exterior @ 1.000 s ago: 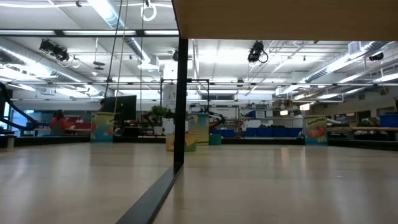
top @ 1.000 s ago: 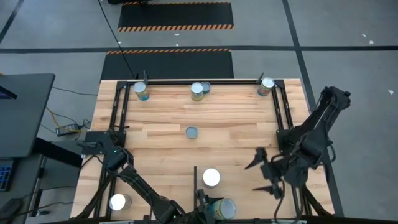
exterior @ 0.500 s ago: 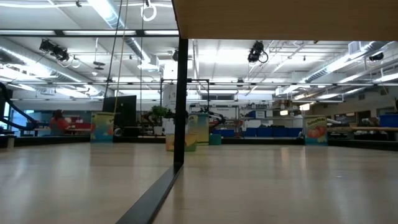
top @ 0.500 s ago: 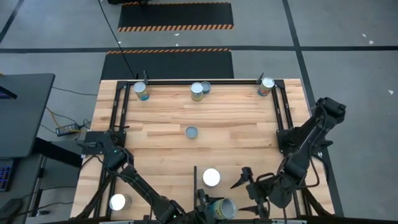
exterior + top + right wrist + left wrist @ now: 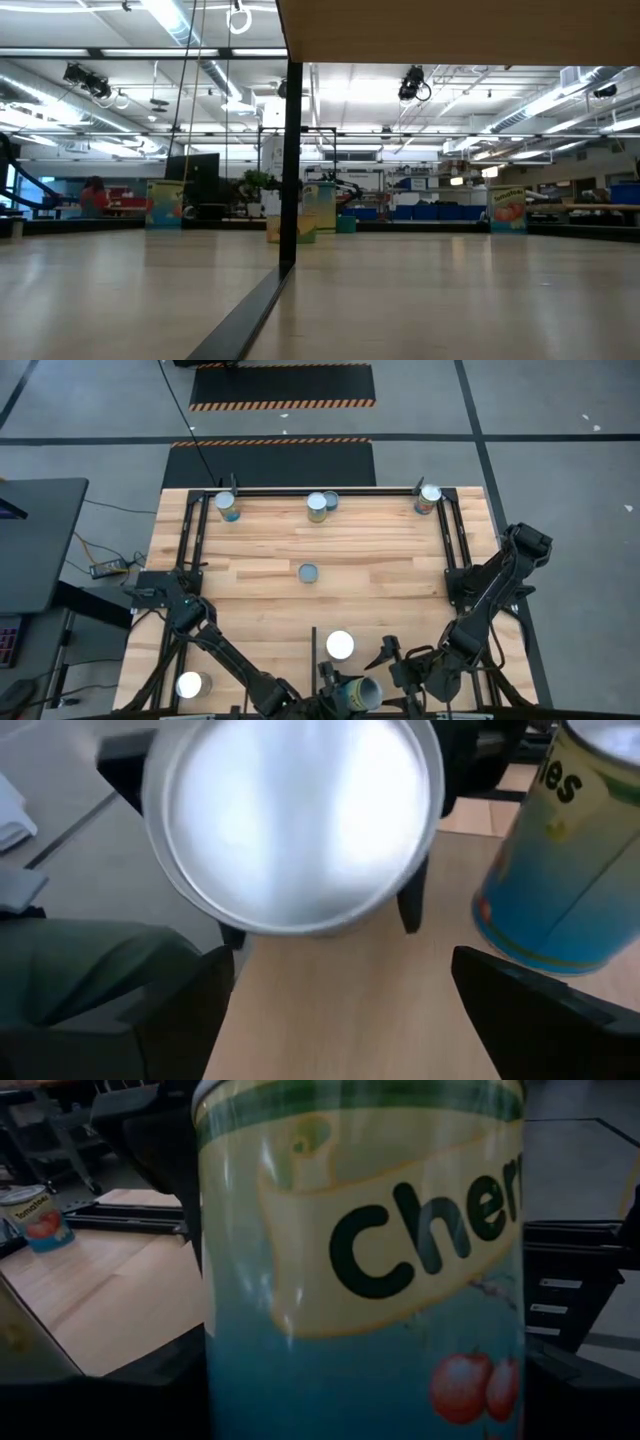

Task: Pick and place cans onto a shelf
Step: Put the canned cherries aligned with the other canned cherries on the shelf

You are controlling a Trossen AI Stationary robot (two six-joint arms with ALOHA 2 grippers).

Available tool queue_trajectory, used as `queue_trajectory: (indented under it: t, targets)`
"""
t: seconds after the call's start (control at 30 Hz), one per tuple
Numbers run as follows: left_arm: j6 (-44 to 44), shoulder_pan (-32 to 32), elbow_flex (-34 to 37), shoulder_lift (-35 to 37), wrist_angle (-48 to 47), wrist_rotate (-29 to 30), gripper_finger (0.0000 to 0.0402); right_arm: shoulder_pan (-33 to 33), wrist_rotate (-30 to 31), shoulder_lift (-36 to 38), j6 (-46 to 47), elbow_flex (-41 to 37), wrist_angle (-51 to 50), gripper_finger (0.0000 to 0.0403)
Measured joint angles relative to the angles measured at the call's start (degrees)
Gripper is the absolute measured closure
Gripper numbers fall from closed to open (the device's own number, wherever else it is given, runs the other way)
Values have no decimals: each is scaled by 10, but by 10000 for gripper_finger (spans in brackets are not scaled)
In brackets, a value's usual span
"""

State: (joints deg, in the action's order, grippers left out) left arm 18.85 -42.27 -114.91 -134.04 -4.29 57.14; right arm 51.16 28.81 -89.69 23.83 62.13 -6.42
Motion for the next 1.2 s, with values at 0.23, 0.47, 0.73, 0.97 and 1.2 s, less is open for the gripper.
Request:
queue_trajectory:
  t: [0.23, 0.47, 0.73, 0.97, 1.2]
  targets:
    - [0, 1, 0, 0, -4, 0, 88, 0, -3, -2, 0, 0, -2, 25]
    - [0, 1, 0, 0, -7, 0, 87, 0, -4, -2, -7, 0, 4, 25]
    - [12, 4, 0, 0, -10, -26, 86, -1, -4, -2, -9, 0, 4, 25]
    - [13, 10, 0, 1, -19, -43, 87, -1, -4, -2, -9, 0, 4, 25]
    - [14, 9, 0, 1, -19, -37, 101, -2, -4, -2, -11, 0, 4, 25]
